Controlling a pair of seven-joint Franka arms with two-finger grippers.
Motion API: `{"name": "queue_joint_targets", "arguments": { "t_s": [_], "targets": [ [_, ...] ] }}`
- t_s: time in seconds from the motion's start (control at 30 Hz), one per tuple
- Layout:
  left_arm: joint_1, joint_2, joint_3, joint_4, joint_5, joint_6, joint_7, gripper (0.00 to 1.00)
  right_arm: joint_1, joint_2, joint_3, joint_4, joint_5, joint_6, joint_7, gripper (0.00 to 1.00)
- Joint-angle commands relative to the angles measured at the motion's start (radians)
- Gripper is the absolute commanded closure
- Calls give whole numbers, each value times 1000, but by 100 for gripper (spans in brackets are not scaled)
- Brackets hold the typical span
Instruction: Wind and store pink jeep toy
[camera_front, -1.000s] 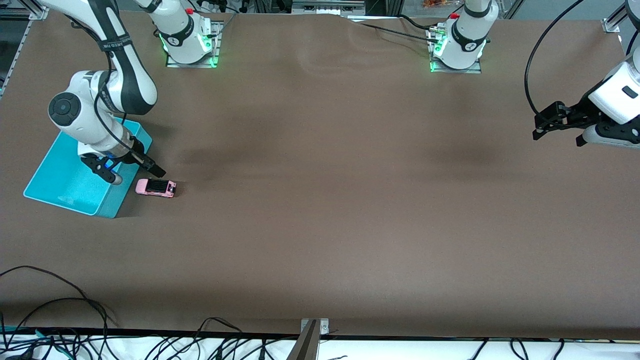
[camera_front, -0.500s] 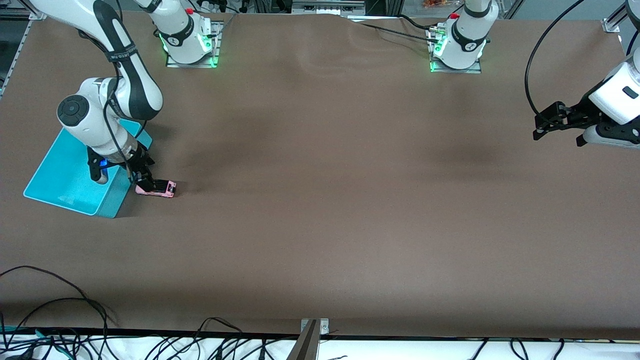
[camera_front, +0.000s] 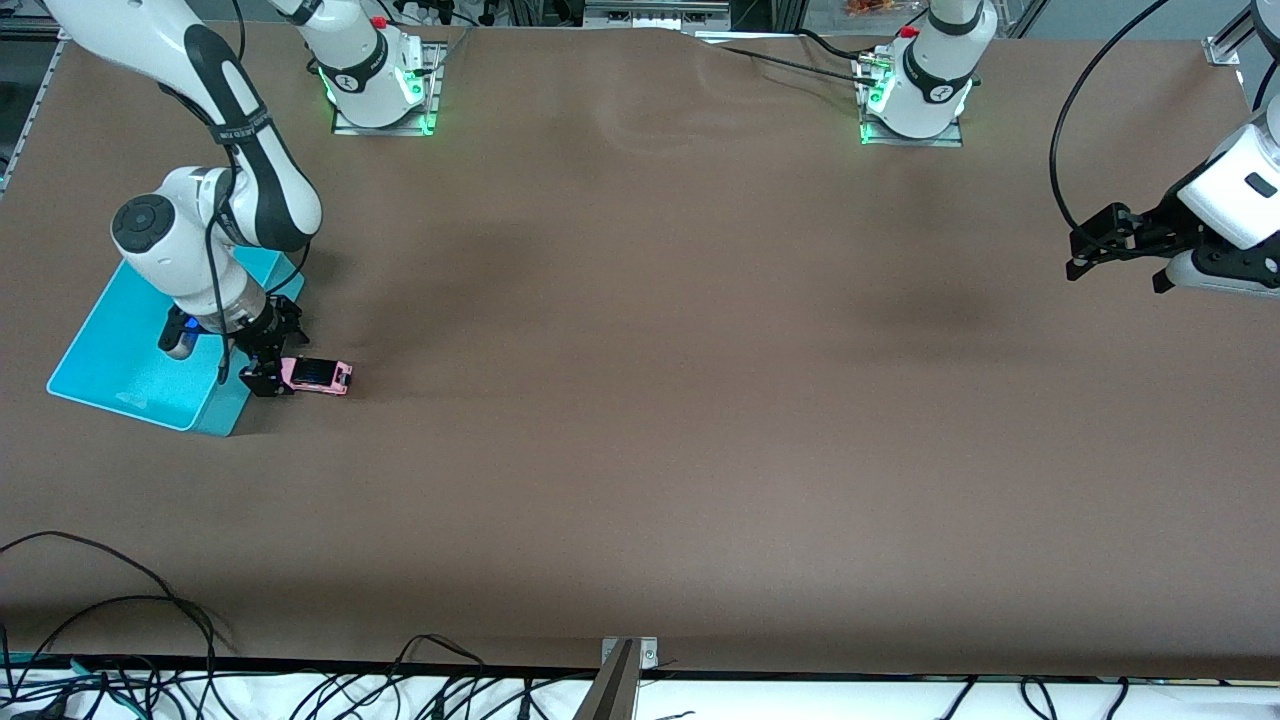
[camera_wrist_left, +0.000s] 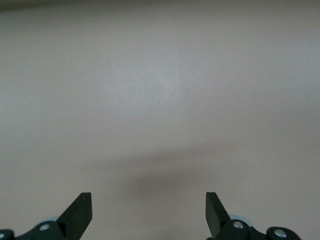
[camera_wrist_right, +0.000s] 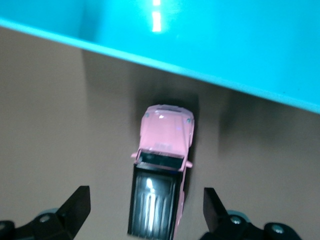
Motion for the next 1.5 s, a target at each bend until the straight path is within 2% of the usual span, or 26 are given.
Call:
{"name": "queue_joint_targets", "arguments": {
  "t_s": [0.0,0.23,0.53,0.57,0.67,0.73,0.8,0.97,1.2,1.47],
  "targets": [
    [2,14,-1,29,19,-11,-16,0,-8,32,7,-11,-10,38,34,0],
    [2,14,-1,28,19,-13,-16,0,-7,52,7,-11,-24,35,28,0],
    [5,14,0,29,16,-20,-16,0,-7,83,7,-11,-118,38,27,1],
    [5,14,0,29,16,-22,-16,0,-7,83,7,-11,-116,36,27,10],
    [5,14,0,29,16,-22,-16,0,-7,80,7,-11,-116,36,34,60],
    [5,14,0,29,16,-22,-16,0,-7,77,7,-11,-116,36,34,88],
    [5,14,0,28,16,-22,-16,0,-7,71,8,-9,-116,35,36,99],
    [5,14,0,29,15,-22,-16,0,-7,54,10,-9,-118,29,36,100],
    [7,14,0,29,15,-22,-16,0,-5,3,42,-3,-118,23,22,100],
    [7,14,0,29,15,-28,-16,0,-5,-55,91,55,-116,-134,-32,100]
  ]
}}
